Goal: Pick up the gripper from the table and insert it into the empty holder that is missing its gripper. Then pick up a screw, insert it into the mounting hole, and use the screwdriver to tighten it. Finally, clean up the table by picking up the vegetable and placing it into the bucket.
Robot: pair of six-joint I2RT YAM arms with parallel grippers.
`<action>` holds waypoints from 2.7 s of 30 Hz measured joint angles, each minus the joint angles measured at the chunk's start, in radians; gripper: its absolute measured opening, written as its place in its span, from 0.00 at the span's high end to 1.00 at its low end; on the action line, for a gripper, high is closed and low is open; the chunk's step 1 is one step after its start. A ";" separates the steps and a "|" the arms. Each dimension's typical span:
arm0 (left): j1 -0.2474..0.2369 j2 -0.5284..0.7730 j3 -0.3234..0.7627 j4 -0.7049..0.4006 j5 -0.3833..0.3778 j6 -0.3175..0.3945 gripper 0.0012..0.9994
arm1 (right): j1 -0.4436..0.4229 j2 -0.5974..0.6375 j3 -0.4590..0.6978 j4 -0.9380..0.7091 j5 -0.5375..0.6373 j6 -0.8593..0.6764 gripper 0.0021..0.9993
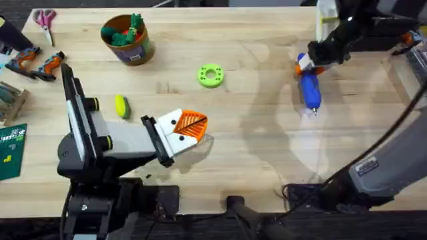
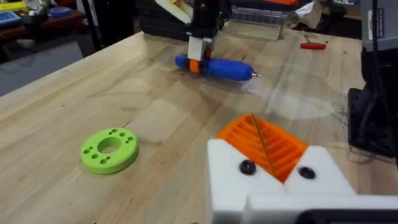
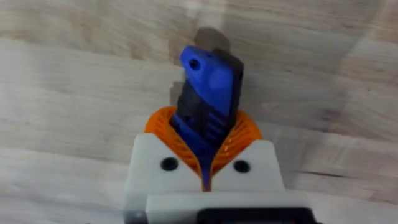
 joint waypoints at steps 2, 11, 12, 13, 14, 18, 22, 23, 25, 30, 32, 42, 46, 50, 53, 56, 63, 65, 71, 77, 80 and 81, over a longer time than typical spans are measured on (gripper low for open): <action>0.000 0.000 0.000 0.000 0.000 0.000 1.00 | 0.000 -0.046 0.000 -0.006 -0.021 0.000 0.97; 0.000 0.000 0.000 0.000 0.000 0.000 1.00 | 0.063 -0.377 0.024 -0.062 -0.116 0.033 0.97; 0.000 0.000 0.000 0.000 0.000 0.000 1.00 | 0.078 -0.413 0.026 -0.080 -0.120 0.035 0.97; 0.000 0.000 0.000 0.000 0.000 0.000 1.00 | 0.096 -0.450 0.026 -0.100 -0.124 0.037 0.97; 0.000 0.000 0.000 0.000 0.000 0.000 1.00 | 0.113 -0.481 0.026 -0.118 -0.126 0.039 0.97; 0.000 0.000 0.000 0.000 0.000 0.000 1.00 | 0.189 -0.588 0.022 -0.134 -0.131 0.055 0.97; 0.000 0.000 0.000 0.000 0.000 0.000 1.00 | 0.256 -0.698 -0.029 -0.098 -0.122 0.099 0.97; 0.000 0.000 0.000 0.000 0.000 0.000 1.00 | 0.274 -0.732 -0.056 -0.086 -0.112 0.113 0.97; 0.000 0.000 0.000 0.000 0.000 0.000 1.00 | 0.306 -0.795 -0.116 -0.058 -0.089 0.141 0.97; 0.000 0.000 0.000 0.000 0.000 0.000 1.00 | 0.343 -0.934 -0.297 0.104 -0.050 0.247 0.97; 0.000 0.000 0.000 0.000 0.000 0.000 1.00 | 0.343 -0.984 -0.381 0.202 -0.044 0.301 0.97; 0.000 0.000 0.000 0.000 0.000 0.000 1.00 | 0.344 -1.021 -0.584 0.484 -0.217 0.448 0.97; 0.000 0.000 0.000 0.000 0.000 0.000 1.00 | 0.379 -0.999 -0.584 0.548 -0.289 0.461 0.97; 0.000 0.000 0.000 0.000 0.000 0.000 1.00 | 0.481 -1.002 -0.584 0.569 -0.275 0.469 0.97; 0.000 0.000 0.000 0.000 0.000 0.000 1.00 | 0.598 -1.019 -0.585 0.545 -0.197 0.482 0.97; 0.000 0.000 0.000 0.000 0.000 0.000 1.00 | 0.707 -1.054 -0.602 0.552 -0.079 0.507 0.97; 0.000 0.000 0.000 0.000 0.000 0.000 1.00 | 0.804 -1.110 -0.704 0.803 0.064 0.509 0.97; 0.000 0.000 0.000 0.000 0.000 0.000 1.00 | 0.804 -1.108 -0.729 0.899 0.054 0.488 0.97; 0.000 0.000 0.000 0.000 0.000 0.000 1.00 | 0.804 -1.079 -0.739 1.135 -0.116 0.402 0.97; 0.000 0.000 0.000 0.000 0.000 0.000 1.00 | 0.805 -1.035 -0.739 1.308 -0.321 0.370 0.97; 0.000 0.000 0.000 0.000 0.000 0.000 1.00 | 0.806 -0.990 -0.739 1.401 -0.384 0.363 0.97; 0.000 0.000 0.000 0.000 0.000 0.000 1.00 | 0.806 -0.975 -0.739 1.429 -0.395 0.362 0.97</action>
